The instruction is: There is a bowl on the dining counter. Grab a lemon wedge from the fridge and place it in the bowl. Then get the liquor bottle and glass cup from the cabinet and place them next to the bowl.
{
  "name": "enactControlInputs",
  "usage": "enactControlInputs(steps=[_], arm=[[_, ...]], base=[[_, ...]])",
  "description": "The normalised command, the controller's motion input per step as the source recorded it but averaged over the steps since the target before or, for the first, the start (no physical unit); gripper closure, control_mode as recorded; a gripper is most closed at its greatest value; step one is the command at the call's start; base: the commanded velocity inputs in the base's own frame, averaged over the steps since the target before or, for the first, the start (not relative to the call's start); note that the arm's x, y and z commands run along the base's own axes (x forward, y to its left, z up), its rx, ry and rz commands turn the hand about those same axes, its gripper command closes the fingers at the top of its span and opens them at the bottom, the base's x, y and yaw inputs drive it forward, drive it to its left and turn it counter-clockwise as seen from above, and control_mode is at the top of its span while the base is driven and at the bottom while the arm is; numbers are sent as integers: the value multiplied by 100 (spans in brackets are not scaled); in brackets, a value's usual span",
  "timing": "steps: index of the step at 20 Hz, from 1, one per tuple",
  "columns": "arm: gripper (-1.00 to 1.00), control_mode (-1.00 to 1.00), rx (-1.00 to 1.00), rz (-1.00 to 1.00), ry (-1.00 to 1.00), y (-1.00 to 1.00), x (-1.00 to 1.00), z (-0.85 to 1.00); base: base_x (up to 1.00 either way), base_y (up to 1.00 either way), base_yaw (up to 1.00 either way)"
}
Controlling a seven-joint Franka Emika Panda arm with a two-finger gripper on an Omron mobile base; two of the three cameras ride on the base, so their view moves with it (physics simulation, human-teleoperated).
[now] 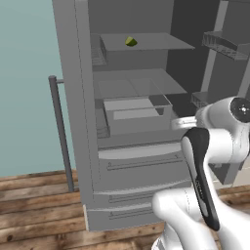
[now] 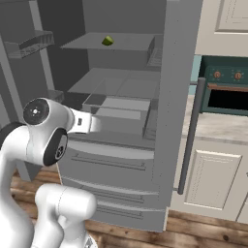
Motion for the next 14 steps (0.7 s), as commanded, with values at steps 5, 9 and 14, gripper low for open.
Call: enactControlInputs(steps=[5, 9, 14], arm=[[-100, -100, 1, 0, 0, 0, -8, 0], [-100, -100, 0, 0, 0, 0, 0, 0], [-100, 100, 2, 0, 0, -1, 5, 0]], base=[[0, 0, 0], [0, 0, 0], [4, 0, 0]])
